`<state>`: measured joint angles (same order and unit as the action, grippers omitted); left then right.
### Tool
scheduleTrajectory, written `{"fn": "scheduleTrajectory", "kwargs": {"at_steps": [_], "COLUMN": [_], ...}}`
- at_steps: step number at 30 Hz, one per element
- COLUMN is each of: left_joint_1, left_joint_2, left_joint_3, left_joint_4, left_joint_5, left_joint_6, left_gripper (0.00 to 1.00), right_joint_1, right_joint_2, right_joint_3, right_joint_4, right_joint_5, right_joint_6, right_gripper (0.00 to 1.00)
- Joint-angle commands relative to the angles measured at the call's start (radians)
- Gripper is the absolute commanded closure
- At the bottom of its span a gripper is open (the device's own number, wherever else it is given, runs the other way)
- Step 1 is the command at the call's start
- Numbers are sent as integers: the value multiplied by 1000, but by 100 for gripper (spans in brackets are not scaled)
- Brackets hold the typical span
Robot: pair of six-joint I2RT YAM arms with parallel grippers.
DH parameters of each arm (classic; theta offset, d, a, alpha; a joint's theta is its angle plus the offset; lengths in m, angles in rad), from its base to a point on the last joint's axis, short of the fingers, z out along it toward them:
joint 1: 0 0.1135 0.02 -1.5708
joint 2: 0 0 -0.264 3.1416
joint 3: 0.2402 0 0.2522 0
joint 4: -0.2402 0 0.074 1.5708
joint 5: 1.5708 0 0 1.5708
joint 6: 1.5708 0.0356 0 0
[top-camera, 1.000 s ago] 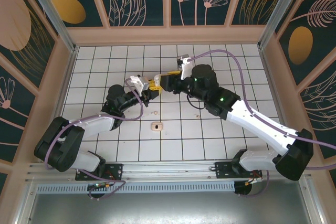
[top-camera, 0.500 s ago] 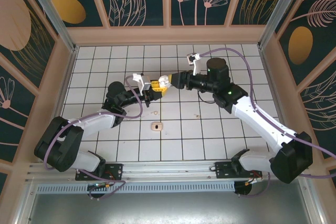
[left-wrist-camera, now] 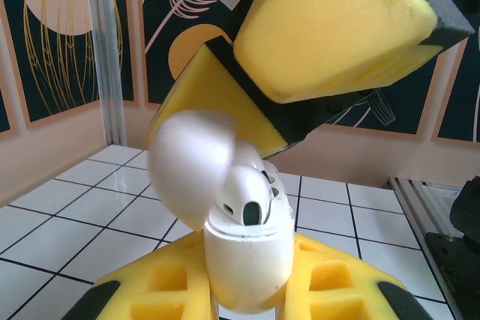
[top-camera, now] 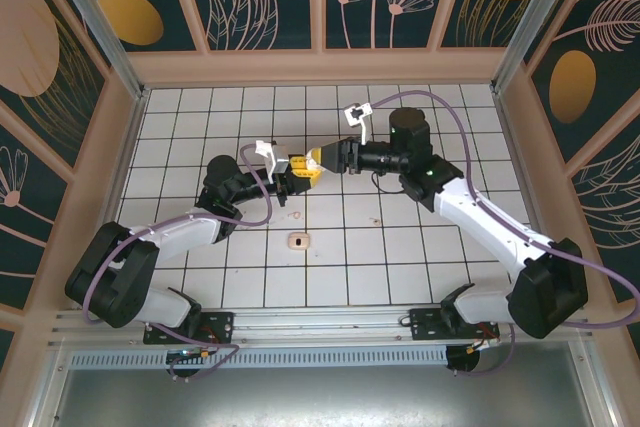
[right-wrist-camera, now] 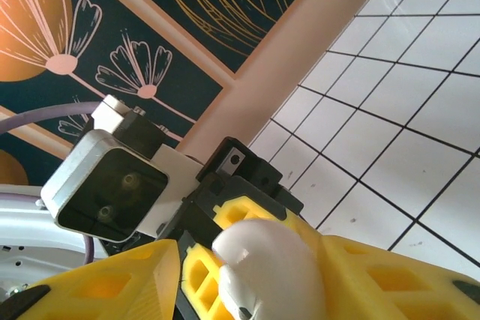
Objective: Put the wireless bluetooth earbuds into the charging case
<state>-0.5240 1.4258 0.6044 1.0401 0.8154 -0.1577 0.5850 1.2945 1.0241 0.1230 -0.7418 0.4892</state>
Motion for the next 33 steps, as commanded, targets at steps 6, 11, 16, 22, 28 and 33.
{"fn": "scheduleTrajectory", "kwargs": {"at_steps": [6,11,16,22,28,33], "left_joint_1": [-8,-8,-8,-15,-71,-110], "left_joint_2": [-2,23,82,206,363,486], "left_joint_3": [25,74,125,207,360,500], "left_joint_4": [-78,-183,-247,-301,-400,-582], "left_joint_5": [-35,-69,-111,-178,-206,-273], "left_joint_6": [33,-25,-223,-553,-725,-818], "left_gripper": [89,89,89,90,89,89], "right_joint_1": [-31,-74,-177,-276,-298,-298], "right_joint_2": [-140,-160,-145,-201,-236,-273], "right_joint_3": [-85,-77,-93,-217,-251,-285], "right_joint_4": [98,-97,-383,-358,-441,-447], "right_joint_5": [-34,171,486,458,502,501], "right_joint_6": [46,48,163,250,234,242], "right_gripper": [53,54,56,56,55,55]}}
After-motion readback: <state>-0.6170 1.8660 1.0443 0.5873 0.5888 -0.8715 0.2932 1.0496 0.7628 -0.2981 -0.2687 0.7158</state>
